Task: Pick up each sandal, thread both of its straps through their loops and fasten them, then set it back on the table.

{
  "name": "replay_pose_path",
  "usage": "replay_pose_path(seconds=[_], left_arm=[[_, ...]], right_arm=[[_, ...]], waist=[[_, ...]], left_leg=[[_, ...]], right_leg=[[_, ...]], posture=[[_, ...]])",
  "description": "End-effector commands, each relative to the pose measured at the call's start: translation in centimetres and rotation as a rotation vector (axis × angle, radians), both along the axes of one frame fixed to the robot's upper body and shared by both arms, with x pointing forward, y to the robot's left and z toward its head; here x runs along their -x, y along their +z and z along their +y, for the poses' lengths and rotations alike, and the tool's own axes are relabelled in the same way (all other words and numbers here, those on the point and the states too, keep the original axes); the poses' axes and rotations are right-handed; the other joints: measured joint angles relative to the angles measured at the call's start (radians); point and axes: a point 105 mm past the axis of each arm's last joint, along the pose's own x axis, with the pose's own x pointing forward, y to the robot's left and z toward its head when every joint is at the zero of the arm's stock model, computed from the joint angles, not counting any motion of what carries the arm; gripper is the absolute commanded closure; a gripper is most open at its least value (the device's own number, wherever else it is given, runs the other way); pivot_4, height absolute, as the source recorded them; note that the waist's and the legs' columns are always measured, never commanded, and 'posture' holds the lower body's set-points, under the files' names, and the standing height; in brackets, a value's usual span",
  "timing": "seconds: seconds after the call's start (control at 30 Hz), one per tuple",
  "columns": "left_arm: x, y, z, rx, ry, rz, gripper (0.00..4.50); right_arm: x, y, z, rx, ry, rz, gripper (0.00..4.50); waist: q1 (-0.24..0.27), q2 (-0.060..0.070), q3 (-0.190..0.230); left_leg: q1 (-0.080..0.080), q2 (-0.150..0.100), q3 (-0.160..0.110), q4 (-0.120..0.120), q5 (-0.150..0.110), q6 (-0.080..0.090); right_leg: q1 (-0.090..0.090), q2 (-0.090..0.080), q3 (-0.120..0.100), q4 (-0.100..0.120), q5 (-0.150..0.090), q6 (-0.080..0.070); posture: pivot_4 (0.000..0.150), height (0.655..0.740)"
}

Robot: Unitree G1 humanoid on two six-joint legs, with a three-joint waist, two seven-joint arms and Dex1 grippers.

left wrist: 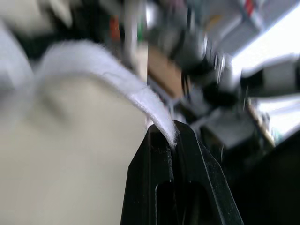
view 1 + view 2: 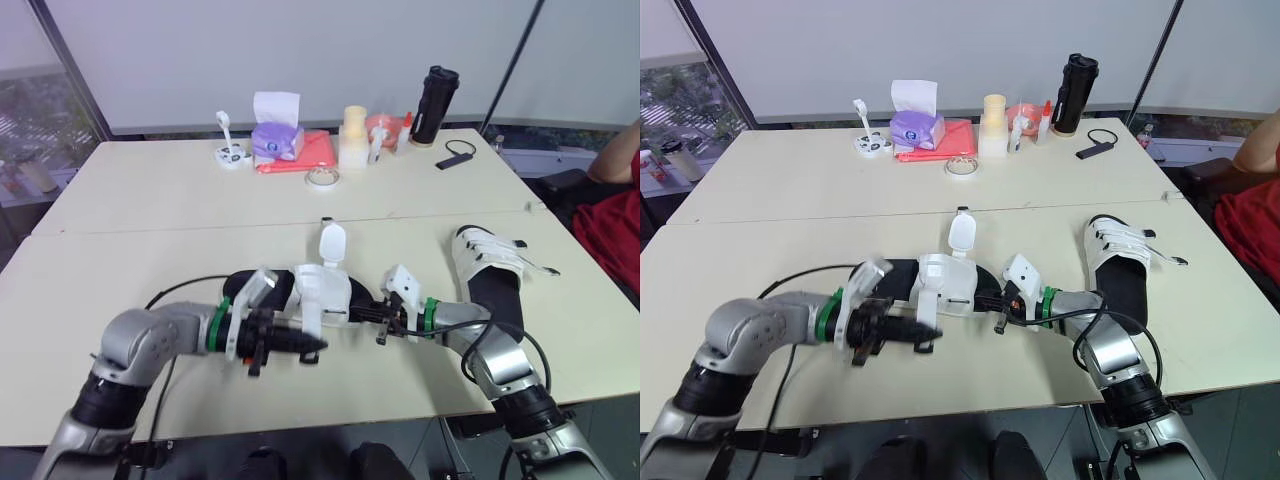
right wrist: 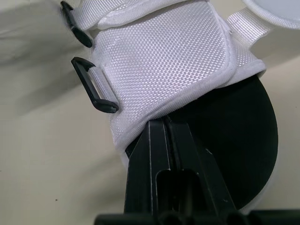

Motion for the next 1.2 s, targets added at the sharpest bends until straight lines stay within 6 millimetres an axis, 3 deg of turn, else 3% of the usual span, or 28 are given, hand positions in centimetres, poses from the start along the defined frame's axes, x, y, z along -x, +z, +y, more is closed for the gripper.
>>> replay_pose_path(seconds=[0.03, 0.2, 0.37, 0.53, 0.63, 0.73, 0.87, 0.97, 1.1, 1.2], left_arm=[[-1.6, 3.1, 0.5, 0.138, 0.057, -0.008, 4.45], [-2.1, 5.8, 0.5, 0.240, 0.047, -0.004, 4.45], [-2.6, 5.9, 0.2, 0.232, 0.050, 0.010, 4.45], [-6.9, 1.8, -0.2, 0.162, 0.275, 0.177, 4.45], [-8.0, 1.2, -0.6, 0.161, 0.317, 0.210, 4.45], [-8.9, 1.5, -0.9, 0.178, 0.333, 0.224, 3.58], [-9.2, 2.5, -1.2, 0.209, 0.316, 0.203, 1.51], [-7.5, 4.9, -1.4, 0.254, 0.185, 0.132, 0.04], [-6.1, 7.4, -0.3, 0.254, 0.089, -0.009, 0.04], [-8.0, 8.6, 1.0, 0.237, 0.167, -0.087, 0.04]], right_arm=[[0.1, -2.3, -0.4, 0.056, -0.035, 0.072, 4.50], [0.1, -2.4, -0.5, 0.058, -0.035, 0.072, 4.50], [0.2, -2.6, -0.5, 0.062, -0.034, 0.077, 4.50], [0.3, -2.7, -0.3, 0.058, -0.034, 0.078, 4.50], [0.3, -2.7, -0.3, 0.060, -0.035, 0.079, 4.50], [0.3, -2.8, -0.4, 0.062, -0.037, 0.079, 4.50], [0.4, -2.8, -0.4, 0.063, -0.040, 0.081, 4.50], [0.4, -2.9, -0.6, 0.063, -0.046, 0.082, 4.50], [0.5, -3.0, -0.7, 0.065, -0.050, 0.085, 4.50], [0.5, -3.0, -0.7, 0.063, -0.053, 0.086, 4.50]], waist=[[-0.004, 0.000, 0.000], [0.001, 0.000, 0.000], [0.004, 0.000, 0.000], [0.008, 0.000, 0.000], [0.008, 0.000, 0.000], [0.008, 0.000, 0.000], [0.007, 0.000, 0.000], [0.006, 0.000, 0.000], [0.005, 0.000, 0.000], [0.008, 0.000, 0.000]], left_leg=[[0.000, 0.000, 0.000, 0.000, 0.000, 0.000], [-0.001, 0.000, 0.000, -0.001, 0.000, 0.000], [-0.002, -0.001, 0.000, -0.001, 0.000, 0.000], [-0.002, -0.002, 0.000, -0.001, 0.000, 0.000], [-0.002, -0.002, -0.001, -0.001, 0.000, 0.000], [-0.002, -0.002, -0.001, -0.001, 0.000, 0.000], [-0.002, -0.002, 0.000, -0.001, 0.000, 0.000], [-0.002, -0.002, 0.000, -0.001, 0.000, 0.000], [-0.002, -0.002, 0.000, -0.001, 0.000, -0.001], [-0.002, -0.002, 0.000, -0.001, 0.001, -0.001]], right_leg=[[0.000, 0.000, 0.000, 0.000, 0.000, 0.000], [-0.002, 0.000, 0.000, 0.001, 0.000, 0.000], [-0.002, -0.001, 0.000, 0.000, 0.000, 0.000], [-0.002, -0.002, 0.000, 0.000, 0.000, 0.001], [-0.001, -0.002, -0.001, 0.000, 0.000, 0.001], [-0.002, -0.001, -0.001, 0.000, 0.000, 0.001], [-0.001, -0.002, -0.001, 0.000, 0.000, 0.001], [-0.001, -0.002, -0.001, 0.000, 0.000, 0.001], [-0.001, -0.002, -0.001, 0.000, 0.000, 0.001], [-0.001, -0.001, -0.002, 0.000, 0.000, 0.001]], posture=[[0.150, 0.7400], [0.150, 0.7400], [0.150, 0.7400], [0.150, 0.7400], [0.150, 0.7400], [0.150, 0.7400], [0.150, 0.7400], [0.150, 0.7400], [0.150, 0.7400], [0.150, 0.7400]])
